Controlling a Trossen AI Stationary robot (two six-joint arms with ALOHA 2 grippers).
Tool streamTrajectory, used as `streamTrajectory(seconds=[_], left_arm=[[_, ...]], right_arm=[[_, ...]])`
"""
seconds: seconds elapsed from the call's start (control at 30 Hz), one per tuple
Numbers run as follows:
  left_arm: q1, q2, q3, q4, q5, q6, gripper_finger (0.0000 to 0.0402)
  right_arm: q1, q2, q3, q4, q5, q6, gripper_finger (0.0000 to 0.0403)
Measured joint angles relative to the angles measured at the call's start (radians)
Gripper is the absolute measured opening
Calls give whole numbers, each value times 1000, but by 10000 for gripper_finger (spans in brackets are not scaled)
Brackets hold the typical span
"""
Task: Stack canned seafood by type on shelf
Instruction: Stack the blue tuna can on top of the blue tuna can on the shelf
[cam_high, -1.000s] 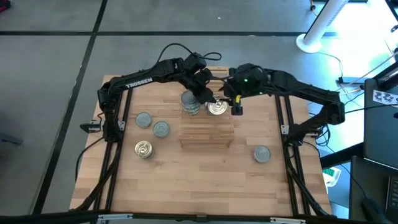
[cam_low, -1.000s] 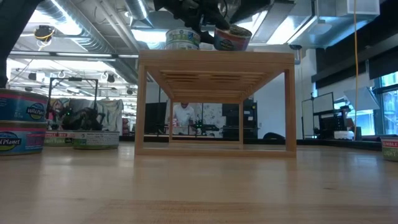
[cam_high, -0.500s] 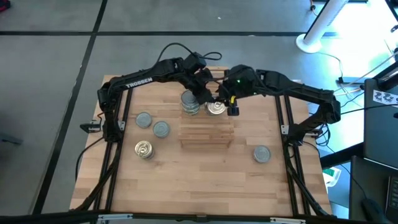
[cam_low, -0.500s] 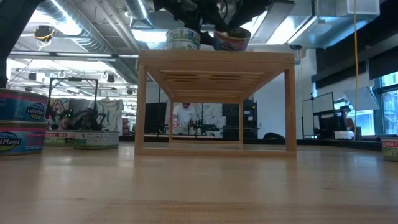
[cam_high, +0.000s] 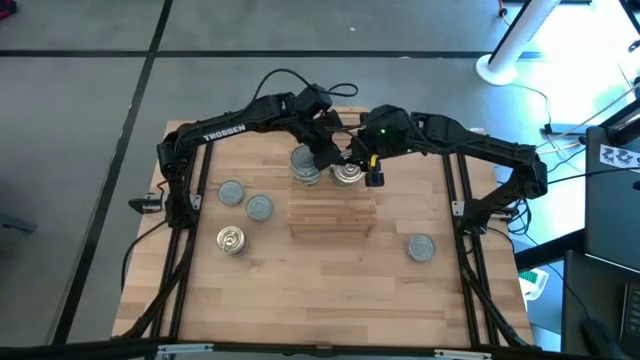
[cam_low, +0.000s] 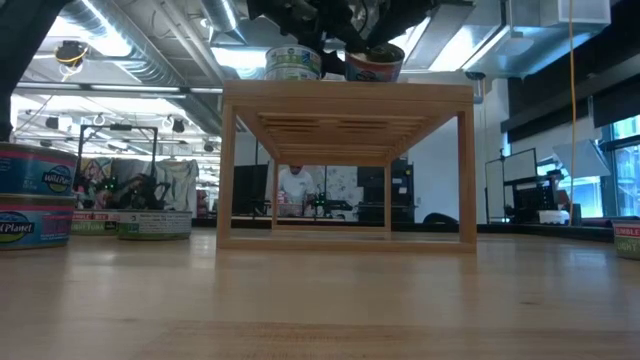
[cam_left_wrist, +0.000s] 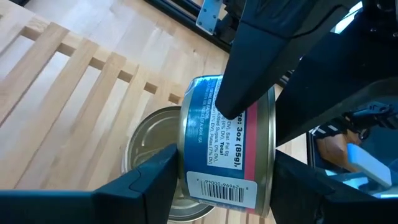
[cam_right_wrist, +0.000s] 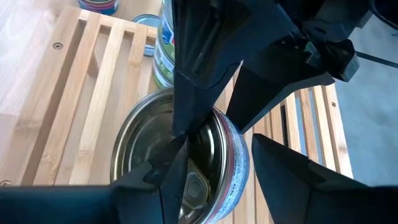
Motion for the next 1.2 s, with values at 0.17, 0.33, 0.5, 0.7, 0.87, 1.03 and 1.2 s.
streamTrajectory(seconds=[0.17,0.33,0.5,0.7,0.87,1.03,1.2], left_arm=[[1,0,0,-1,-4,-14,210],[-7,0,0,-3,-8,39,210],[-16,-1,0,-4,-73,47,210],[-16,-1,0,-4,-98,39,210],[-15,-1,0,-4,-98,38,210],[-14,-2,0,-3,-98,29,210],[-8,-3,3,-10,-57,-30,210]], right_arm=[[0,1,0,0,0,1,182],[0,1,0,-1,-1,1,182],[0,1,-2,-5,0,1,182],[0,3,-2,-4,2,-1,182],[0,3,-2,-4,1,-1,182],[0,1,-2,-4,25,1,182],[0,0,-2,-4,44,2,182]])
